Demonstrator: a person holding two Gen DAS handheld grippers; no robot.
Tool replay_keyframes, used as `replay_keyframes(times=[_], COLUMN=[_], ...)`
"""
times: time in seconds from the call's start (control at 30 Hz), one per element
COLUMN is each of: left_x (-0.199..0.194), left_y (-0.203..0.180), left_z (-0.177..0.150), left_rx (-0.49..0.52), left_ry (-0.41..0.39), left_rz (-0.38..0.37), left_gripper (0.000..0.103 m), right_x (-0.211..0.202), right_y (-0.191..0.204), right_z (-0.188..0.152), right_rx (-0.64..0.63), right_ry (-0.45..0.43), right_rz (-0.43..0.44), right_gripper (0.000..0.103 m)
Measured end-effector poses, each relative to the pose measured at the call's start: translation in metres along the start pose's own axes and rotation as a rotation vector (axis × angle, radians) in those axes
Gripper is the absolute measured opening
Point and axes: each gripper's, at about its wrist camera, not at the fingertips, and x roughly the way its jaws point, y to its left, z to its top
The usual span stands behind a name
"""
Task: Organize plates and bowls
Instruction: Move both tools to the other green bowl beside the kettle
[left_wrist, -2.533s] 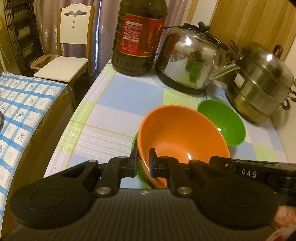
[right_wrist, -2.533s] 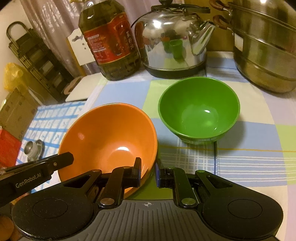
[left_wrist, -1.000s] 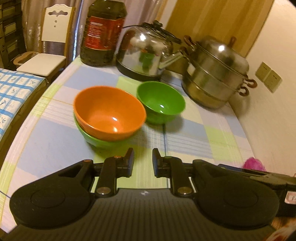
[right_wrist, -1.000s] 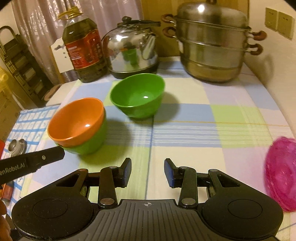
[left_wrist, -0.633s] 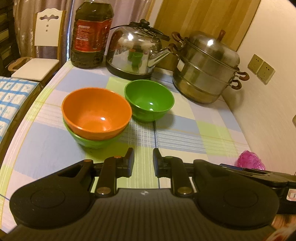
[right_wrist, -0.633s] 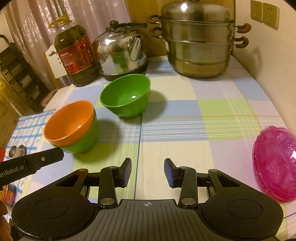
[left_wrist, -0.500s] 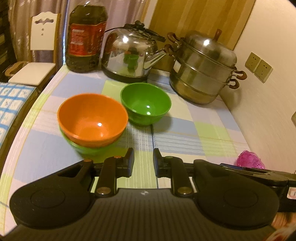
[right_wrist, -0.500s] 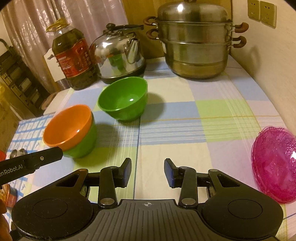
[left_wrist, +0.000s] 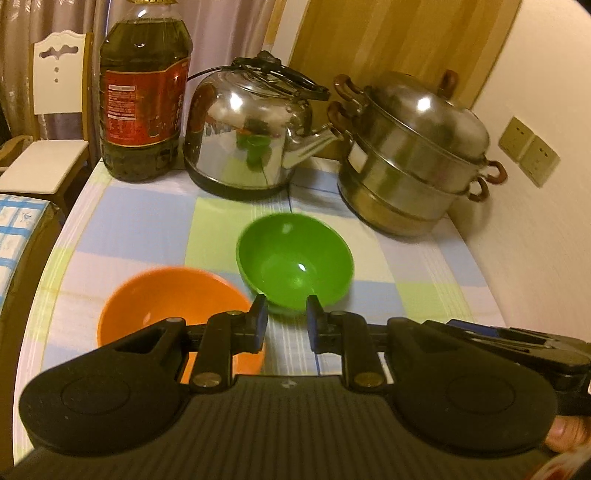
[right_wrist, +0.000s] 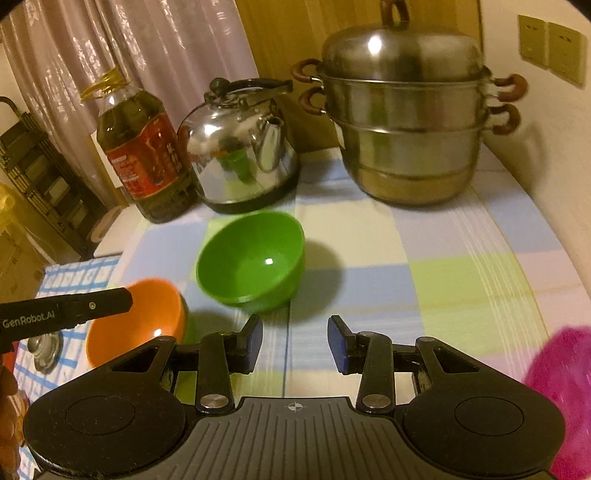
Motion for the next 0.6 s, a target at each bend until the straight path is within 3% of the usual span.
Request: replay_keyframes(times=[0.3,0.6], left_x=[0.069,0.133], left_y=[0.028,0.041], left_z=[0.046,0.057], left_rx=[-0.008,0.007], left_ry=[0.081,0.184], left_rz=[0.019,0.027], left_gripper=[0.019,0.019], right_x=[0.056,0.108], right_y=[-0.008,-0.021], right_z=[0.045,0.064], right_rx=[-0.004,0.035], right_ry=[0.036,0.094], right_rz=[0.006,0.031], right_gripper=[0.039,0.039])
